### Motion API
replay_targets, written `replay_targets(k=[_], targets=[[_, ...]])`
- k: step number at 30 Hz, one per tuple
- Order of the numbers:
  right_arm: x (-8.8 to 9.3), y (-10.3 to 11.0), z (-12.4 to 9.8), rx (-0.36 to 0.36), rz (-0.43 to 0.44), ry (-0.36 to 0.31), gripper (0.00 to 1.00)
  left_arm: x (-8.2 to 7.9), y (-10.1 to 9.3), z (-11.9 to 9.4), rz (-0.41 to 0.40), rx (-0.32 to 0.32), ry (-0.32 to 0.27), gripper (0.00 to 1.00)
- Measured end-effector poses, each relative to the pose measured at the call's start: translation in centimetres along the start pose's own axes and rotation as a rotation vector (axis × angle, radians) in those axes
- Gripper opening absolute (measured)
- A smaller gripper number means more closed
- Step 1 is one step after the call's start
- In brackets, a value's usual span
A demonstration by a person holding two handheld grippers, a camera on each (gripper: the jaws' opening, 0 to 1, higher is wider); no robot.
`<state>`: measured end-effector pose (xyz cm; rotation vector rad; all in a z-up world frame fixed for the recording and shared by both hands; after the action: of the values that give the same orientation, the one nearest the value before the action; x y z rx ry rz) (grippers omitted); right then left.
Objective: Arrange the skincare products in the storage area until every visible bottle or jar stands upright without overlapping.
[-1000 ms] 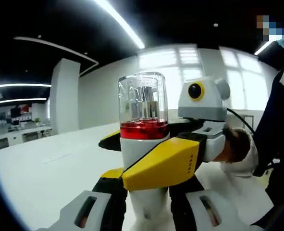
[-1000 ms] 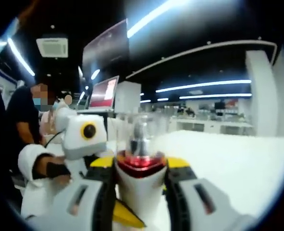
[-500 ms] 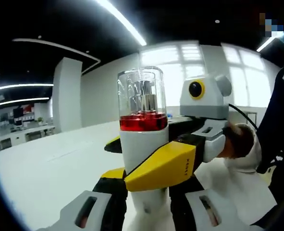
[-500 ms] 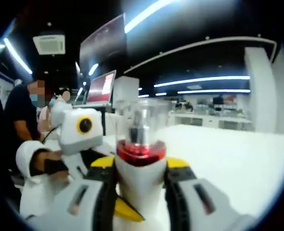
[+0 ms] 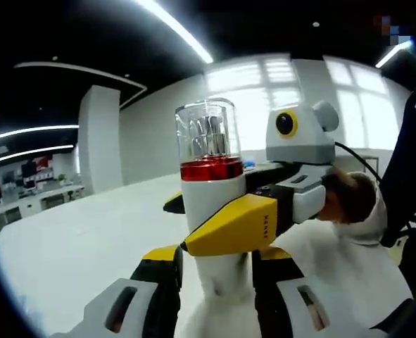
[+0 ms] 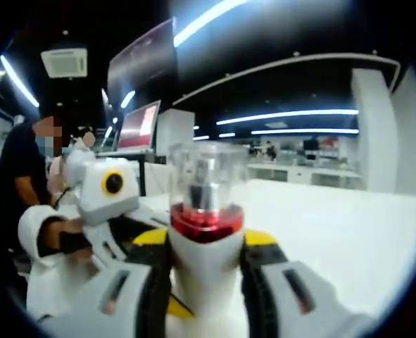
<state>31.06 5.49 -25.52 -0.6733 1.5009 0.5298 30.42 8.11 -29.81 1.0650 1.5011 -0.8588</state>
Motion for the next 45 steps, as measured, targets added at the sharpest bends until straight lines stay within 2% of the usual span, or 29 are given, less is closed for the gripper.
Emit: replay_targets(k=[6, 10, 18, 22, 25, 45], targets=[[0.1, -0.9, -0.5, -0.004, -0.006, 0.007, 0.37, 0.1, 0.4, 0.0, -0.024, -0.019, 0.001, 0.52], [0.2, -1.8, -0.9, -0.006, -0.005, 0.012, 0.37, -0.3, 0.7, -0.3, -0.06, -0.021, -0.031, 0.53], [0.3, -2.5, -1.5, -0.014, -0.005, 0.013, 0.37, -0.1, 1.4, -0.3, -0.095, -0.06, -0.033, 0.71], [0.4, -2.6, -1.6, -0.037, -0.016, 0.017, 0.37, -0.1, 1.4, -0.3, -0.112, -0.057, -0.042, 0.73], [0.4, -2.8, -1.8, -0.04, -0.022, 0.022, 0.37, 0.0, 1.6, -0.3, -0.096, -0.073, -0.028, 0.75], [0.8, -4.7, -2.5, -0.001, -0.03, 0.044, 0.37, 0.4, 1.6, -0.2, -0.073, -0.084, 0.003, 0.75]])
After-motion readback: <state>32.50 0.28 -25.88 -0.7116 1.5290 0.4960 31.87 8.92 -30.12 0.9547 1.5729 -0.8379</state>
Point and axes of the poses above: the point that each gripper's makers call its tool centre point, and the gripper's own axes: z roughly forward along the fingers, y roughly to its left, x roughly out of its underside, the point moved 3 cm from there along -z, roughly backward along the fingers, and after that the axes turned 4 degrees about x, right-handed, at the moved point
